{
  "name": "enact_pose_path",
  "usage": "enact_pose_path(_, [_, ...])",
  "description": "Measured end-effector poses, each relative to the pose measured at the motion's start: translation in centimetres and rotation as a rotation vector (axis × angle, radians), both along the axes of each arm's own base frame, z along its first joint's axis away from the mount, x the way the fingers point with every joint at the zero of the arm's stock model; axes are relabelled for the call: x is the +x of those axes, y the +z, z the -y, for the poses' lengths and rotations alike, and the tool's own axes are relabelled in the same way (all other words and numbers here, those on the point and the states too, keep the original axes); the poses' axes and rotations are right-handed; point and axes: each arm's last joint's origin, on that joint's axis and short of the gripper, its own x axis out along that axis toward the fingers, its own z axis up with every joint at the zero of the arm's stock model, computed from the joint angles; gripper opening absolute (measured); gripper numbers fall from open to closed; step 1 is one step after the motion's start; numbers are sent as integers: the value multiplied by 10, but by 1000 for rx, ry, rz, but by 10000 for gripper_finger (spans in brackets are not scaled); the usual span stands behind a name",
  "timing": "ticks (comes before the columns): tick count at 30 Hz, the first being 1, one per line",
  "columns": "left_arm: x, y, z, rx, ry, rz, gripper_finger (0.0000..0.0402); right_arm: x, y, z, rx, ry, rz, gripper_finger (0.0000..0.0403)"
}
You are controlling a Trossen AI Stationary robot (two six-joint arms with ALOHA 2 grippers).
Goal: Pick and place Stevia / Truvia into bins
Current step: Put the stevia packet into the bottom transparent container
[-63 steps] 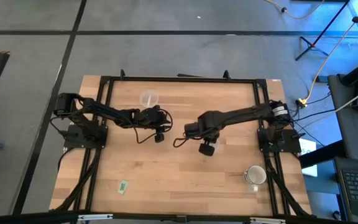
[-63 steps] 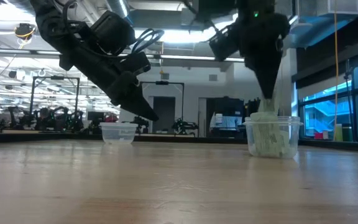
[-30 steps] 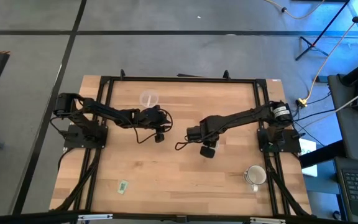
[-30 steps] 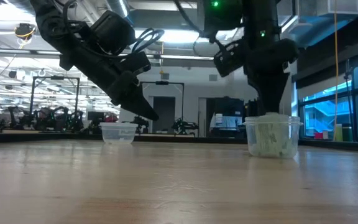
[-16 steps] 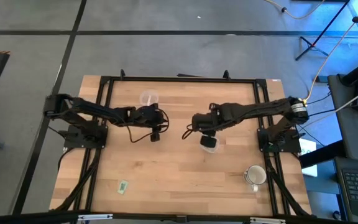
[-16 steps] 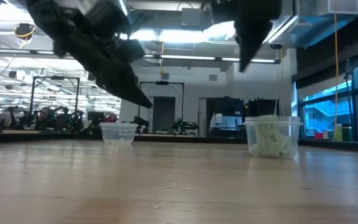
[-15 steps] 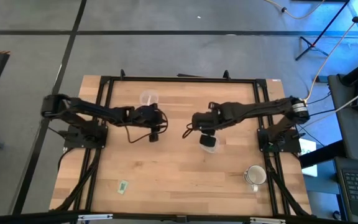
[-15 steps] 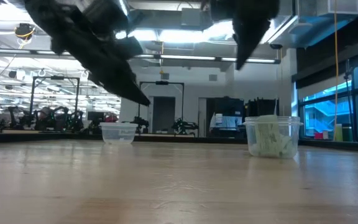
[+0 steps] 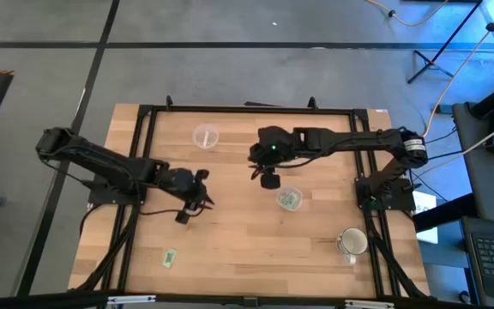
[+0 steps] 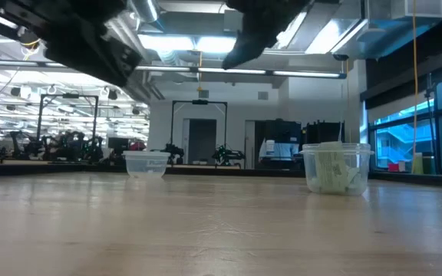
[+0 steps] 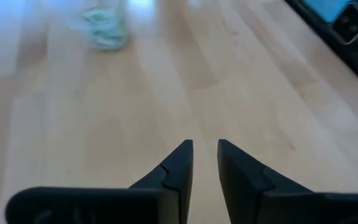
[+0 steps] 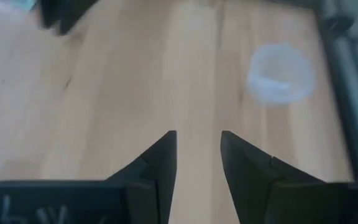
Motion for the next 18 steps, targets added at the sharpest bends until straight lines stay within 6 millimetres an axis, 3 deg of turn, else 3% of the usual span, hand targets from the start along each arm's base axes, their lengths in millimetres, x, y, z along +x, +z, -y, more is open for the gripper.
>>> enact_pose_path(9, [-17,-6,38,-97,39,-117,6,1,-31,26,108,114,151,129])
enact_pose_path(18, [-37,-15,67,-207,147,-269,2,-1,-45,31,116,106,219,129])
